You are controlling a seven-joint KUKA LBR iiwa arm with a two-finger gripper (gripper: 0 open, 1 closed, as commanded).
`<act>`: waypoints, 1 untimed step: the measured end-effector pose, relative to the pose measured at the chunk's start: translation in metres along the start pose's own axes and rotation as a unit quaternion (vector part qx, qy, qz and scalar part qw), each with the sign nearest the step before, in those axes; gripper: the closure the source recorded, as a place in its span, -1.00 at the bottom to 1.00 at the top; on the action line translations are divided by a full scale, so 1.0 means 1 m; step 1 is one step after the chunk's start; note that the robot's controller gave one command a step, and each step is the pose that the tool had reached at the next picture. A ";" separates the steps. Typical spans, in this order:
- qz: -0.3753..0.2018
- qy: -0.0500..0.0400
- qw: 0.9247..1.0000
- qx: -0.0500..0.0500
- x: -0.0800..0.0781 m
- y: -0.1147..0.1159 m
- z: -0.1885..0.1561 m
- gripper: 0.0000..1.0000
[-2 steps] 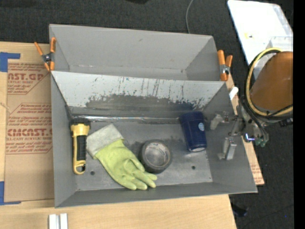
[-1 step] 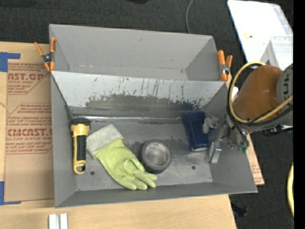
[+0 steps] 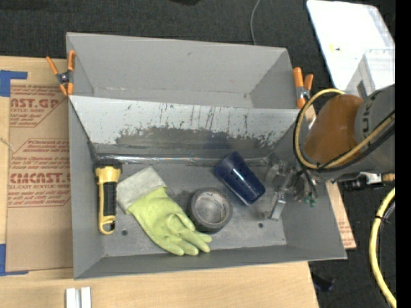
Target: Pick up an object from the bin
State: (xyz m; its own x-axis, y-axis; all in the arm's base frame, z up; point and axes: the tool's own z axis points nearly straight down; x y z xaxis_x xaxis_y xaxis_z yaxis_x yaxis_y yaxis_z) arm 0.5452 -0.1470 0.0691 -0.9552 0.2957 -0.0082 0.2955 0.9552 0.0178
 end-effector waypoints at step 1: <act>0.008 -0.006 1.000 0.000 -0.012 0.004 -0.001 -1.00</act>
Offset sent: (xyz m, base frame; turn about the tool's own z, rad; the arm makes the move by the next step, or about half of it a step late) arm -0.0108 0.0222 0.0009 0.0190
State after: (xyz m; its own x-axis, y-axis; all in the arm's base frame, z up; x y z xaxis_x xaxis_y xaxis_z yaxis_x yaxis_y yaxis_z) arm 0.5576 -0.1469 0.0698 -0.9500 0.3117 -0.0206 0.3113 0.9501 0.0184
